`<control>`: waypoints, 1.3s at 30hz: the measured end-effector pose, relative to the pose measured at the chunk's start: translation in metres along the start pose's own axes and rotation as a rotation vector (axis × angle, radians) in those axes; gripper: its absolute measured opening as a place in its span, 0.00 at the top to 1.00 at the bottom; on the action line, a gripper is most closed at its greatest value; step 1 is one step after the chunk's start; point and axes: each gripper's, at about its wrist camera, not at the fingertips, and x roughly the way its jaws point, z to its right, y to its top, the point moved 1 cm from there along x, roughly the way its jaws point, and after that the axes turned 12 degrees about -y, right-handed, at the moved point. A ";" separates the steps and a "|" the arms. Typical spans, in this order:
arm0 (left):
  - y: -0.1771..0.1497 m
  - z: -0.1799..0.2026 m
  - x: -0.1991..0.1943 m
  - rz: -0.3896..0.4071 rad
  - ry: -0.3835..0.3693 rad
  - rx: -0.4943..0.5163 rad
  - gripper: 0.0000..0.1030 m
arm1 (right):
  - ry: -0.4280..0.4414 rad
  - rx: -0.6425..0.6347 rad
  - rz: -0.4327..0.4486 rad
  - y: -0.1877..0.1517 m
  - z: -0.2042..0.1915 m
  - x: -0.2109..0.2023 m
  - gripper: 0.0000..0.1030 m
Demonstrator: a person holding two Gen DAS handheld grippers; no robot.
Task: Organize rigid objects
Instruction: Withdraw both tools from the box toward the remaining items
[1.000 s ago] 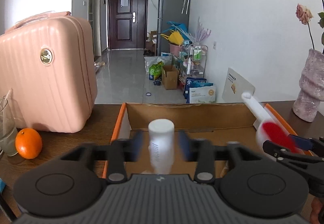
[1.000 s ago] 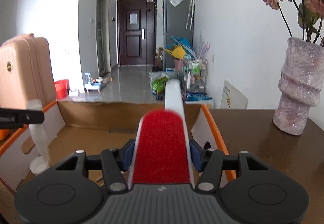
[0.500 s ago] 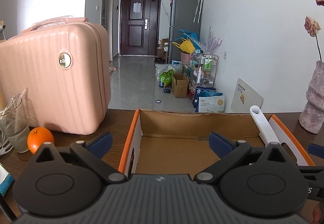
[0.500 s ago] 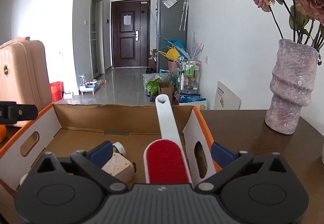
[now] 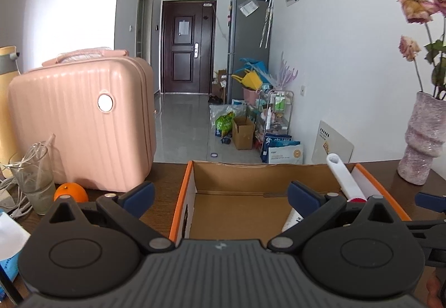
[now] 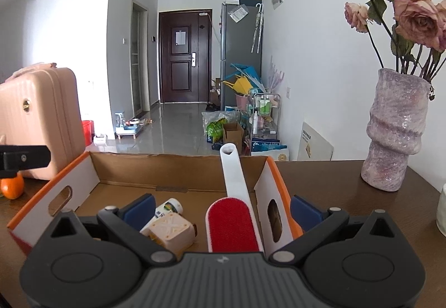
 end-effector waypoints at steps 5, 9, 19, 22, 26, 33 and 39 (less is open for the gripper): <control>-0.007 0.006 -0.019 0.009 -0.003 0.016 0.00 | 0.014 -0.008 0.018 -0.007 0.003 -0.020 0.00; -0.016 0.010 -0.033 0.008 -0.011 0.013 0.00 | 0.023 -0.009 0.033 -0.013 0.007 -0.037 0.00; -0.041 0.016 -0.071 0.017 -0.017 0.011 0.00 | 0.056 -0.006 0.057 -0.035 0.018 -0.077 0.00; -0.046 0.016 -0.082 0.019 -0.015 0.001 0.00 | 0.061 -0.002 0.053 -0.043 0.021 -0.089 0.00; -0.056 0.016 -0.097 0.018 -0.011 -0.007 0.00 | 0.065 -0.001 0.047 -0.054 0.023 -0.103 0.00; -0.072 0.023 -0.123 0.012 -0.004 0.003 0.00 | 0.080 -0.017 0.027 -0.073 0.022 -0.127 0.00; -0.087 0.029 -0.139 -0.008 -0.005 0.008 0.00 | 0.091 -0.027 0.012 -0.087 0.023 -0.144 0.00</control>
